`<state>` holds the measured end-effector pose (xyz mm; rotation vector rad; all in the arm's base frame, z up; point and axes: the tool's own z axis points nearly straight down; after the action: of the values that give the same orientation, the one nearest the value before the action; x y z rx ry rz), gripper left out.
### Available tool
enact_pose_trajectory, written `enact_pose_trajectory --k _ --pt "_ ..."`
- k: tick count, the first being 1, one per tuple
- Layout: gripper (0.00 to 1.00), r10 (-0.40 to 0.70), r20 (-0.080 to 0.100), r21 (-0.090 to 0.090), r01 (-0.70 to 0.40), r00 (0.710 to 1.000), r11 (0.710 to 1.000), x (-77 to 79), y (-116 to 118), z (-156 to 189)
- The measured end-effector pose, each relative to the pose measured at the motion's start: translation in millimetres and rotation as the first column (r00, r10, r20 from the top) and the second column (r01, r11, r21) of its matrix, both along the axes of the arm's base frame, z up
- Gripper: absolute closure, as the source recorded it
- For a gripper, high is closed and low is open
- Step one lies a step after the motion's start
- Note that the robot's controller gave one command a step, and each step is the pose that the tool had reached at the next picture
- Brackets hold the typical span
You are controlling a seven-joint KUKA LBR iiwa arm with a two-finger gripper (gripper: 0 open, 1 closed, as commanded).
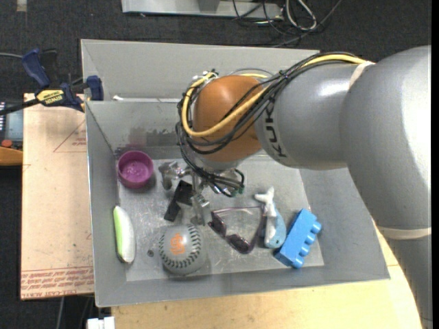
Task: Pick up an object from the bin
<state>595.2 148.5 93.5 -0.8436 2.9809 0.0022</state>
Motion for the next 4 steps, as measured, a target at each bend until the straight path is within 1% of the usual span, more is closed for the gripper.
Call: enact_pose_trajectory --k 1,3,4 --pt "1.0 -0.175 -0.014 0.012 0.175 0.984 0.984 4.2 -15.5 -21.1" --pt "1.0 -0.175 -0.018 0.011 0.175 0.984 0.984 2.7 -15.9 -16.6" --pt "1.0 -0.175 -0.019 0.009 0.175 0.984 0.984 2.3 -16.0 -3.7"
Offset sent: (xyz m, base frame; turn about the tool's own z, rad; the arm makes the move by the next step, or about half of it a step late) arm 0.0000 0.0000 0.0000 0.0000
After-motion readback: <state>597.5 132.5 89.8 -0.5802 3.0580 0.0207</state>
